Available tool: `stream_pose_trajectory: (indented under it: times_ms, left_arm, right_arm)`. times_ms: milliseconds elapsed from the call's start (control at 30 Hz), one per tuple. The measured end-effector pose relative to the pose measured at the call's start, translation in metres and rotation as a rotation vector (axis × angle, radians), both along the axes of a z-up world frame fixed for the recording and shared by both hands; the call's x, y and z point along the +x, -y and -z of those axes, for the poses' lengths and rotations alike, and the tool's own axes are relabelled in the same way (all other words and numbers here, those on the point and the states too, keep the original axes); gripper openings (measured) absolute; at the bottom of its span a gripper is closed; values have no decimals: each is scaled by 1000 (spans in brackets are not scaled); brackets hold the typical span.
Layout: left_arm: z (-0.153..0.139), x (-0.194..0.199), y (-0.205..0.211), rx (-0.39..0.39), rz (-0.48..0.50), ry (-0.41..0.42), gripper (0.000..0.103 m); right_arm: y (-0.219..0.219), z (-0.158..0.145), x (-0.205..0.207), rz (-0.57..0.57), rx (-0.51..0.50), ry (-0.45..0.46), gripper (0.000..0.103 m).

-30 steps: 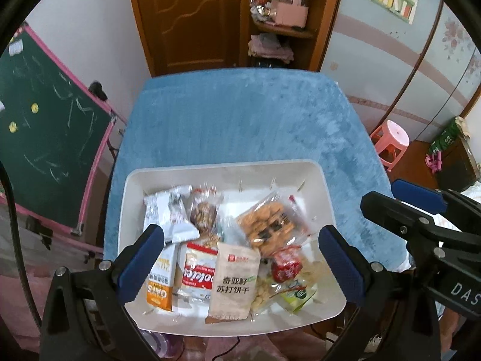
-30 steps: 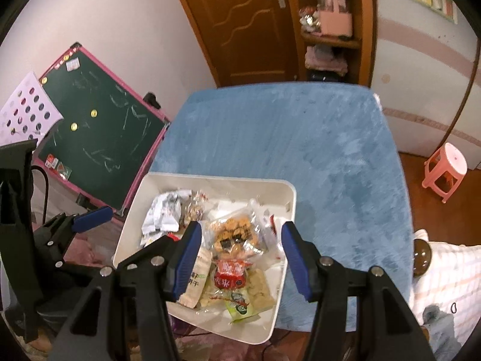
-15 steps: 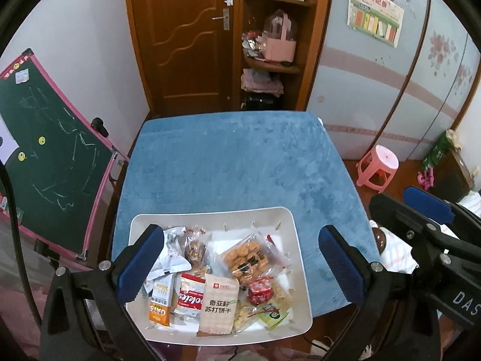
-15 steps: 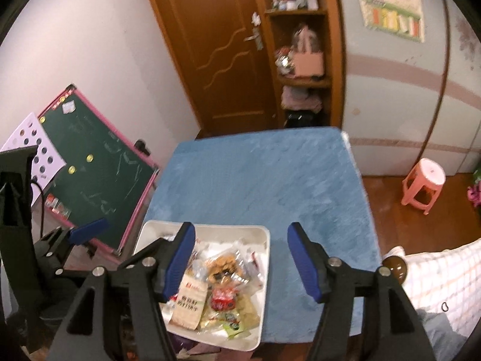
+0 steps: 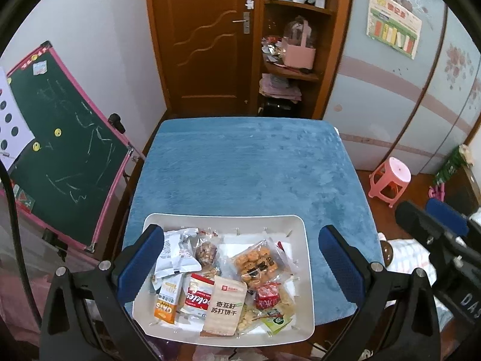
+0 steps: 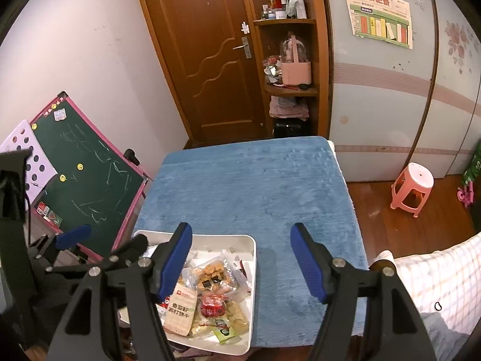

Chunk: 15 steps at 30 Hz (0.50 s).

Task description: Organize snacks

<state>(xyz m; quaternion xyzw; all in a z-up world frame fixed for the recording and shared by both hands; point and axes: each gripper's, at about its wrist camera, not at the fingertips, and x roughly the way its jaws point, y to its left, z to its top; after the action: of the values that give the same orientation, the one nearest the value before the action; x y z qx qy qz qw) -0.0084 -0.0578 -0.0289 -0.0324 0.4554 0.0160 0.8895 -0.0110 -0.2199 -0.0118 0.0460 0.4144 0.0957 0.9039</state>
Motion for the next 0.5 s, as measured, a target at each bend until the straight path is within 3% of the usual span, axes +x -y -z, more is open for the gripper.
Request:
stream_pose_trajectory:
  times_ms: [500]
  left_arm:
    - [-2, -3, -1, 5, -12, 12, 102]
  right_arm:
    - [-2, 2, -3, -15, 9, -7, 69]
